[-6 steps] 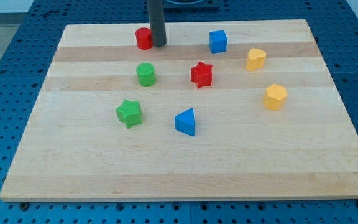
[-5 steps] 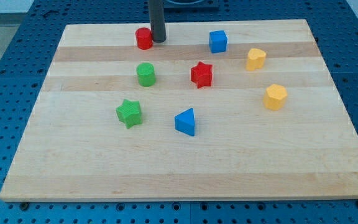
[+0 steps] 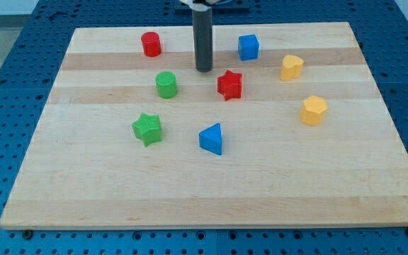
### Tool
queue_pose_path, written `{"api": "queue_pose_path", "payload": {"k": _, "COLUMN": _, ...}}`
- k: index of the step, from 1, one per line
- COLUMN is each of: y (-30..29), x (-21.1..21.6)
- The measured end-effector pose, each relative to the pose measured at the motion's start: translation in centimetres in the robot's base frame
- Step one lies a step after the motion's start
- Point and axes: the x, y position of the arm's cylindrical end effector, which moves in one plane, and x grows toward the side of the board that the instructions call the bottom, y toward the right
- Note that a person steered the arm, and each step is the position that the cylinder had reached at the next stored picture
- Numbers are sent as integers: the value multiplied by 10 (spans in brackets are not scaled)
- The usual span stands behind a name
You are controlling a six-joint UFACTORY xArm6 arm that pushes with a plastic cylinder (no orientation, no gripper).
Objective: Move the green circle slightly left
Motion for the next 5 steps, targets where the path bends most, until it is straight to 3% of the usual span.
{"api": "queue_pose_path", "payload": {"k": 1, "y": -32, "x": 35}}
{"api": "queue_pose_path", "payload": {"k": 3, "y": -78, "x": 47}}
{"api": "queue_pose_path", "payload": {"k": 4, "y": -87, "x": 87}}
{"api": "queue_pose_path", "payload": {"k": 5, "y": -136, "x": 97}}
